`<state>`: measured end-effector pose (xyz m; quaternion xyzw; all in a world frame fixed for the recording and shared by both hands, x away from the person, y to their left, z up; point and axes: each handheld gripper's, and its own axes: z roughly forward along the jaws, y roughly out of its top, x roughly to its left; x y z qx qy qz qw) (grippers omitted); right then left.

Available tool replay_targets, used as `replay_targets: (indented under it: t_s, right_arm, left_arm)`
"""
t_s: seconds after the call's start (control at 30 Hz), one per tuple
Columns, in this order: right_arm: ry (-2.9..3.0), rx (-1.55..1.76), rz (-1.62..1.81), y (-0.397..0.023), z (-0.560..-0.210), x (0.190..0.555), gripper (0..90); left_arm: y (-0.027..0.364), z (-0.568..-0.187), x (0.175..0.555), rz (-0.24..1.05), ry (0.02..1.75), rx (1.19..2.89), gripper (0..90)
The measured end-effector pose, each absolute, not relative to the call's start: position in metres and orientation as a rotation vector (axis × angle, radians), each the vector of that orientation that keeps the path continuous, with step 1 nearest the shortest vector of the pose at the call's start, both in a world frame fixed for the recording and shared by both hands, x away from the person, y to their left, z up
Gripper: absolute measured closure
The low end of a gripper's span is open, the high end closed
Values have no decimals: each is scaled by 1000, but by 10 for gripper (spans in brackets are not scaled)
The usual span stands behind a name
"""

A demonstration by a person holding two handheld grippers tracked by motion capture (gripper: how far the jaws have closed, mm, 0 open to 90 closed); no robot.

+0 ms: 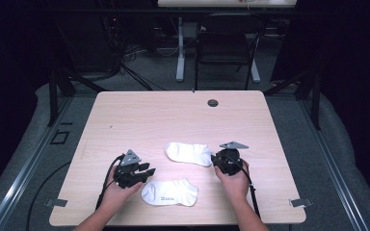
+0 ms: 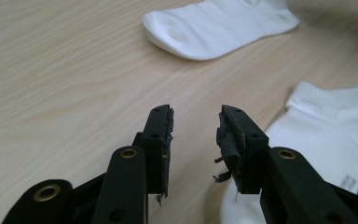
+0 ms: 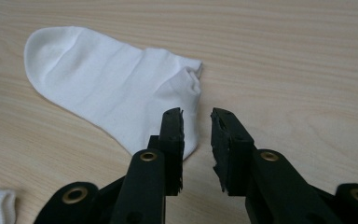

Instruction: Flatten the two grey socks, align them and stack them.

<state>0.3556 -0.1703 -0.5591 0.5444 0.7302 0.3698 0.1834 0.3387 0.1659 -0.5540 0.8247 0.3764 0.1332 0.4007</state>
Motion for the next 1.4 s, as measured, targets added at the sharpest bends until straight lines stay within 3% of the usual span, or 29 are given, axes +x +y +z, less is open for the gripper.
replay_targets:
  t_s: [0.27,0.53,0.83,1.4]
  right_arm:
    - [2100,1435,1083,-163,-552,353,853]
    - [2142,1405,1055,-157,-555,363,878]
    - [2162,1437,1020,-155,-564,373,878]
    - [2250,1402,953,-138,-575,369,899]
  left_arm:
    - [135,-547,379,334,947,2094,795]
    - [107,-555,403,340,944,2120,886]
    - [98,-576,411,351,951,2193,897]
    - [122,-576,399,324,1011,2179,898]
